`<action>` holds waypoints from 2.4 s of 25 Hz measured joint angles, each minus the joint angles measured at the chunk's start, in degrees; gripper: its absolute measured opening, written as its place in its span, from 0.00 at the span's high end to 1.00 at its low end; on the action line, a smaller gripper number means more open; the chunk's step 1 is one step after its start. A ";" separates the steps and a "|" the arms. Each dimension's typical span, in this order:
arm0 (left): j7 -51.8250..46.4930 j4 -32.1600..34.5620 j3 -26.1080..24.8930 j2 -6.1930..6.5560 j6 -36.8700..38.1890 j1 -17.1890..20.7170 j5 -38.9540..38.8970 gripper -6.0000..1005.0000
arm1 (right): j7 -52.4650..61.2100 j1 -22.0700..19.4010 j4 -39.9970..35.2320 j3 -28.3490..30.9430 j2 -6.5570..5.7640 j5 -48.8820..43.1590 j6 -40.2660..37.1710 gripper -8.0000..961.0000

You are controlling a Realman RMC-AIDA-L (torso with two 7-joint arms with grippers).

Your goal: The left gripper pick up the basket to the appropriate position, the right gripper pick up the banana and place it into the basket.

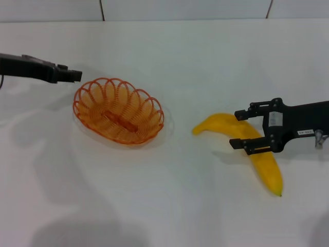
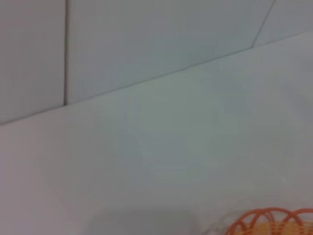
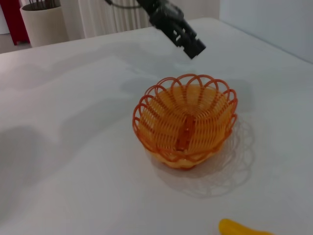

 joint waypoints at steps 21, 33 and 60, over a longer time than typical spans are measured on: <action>0.00 -3.43 1.36 -1.41 -3.37 -4.36 7.18 0.09 | 0.32 0.41 0.09 -0.01 0.09 -0.68 -0.18 0.21; 1.93 -8.12 2.24 -2.45 -9.61 -4.78 7.50 0.13 | 0.32 0.47 0.14 -0.06 0.20 -0.63 -0.09 0.21; 4.59 -9.11 1.90 -3.52 -11.51 -4.36 6.69 0.64 | 1.55 0.48 0.17 -0.13 0.18 -0.62 -0.63 0.21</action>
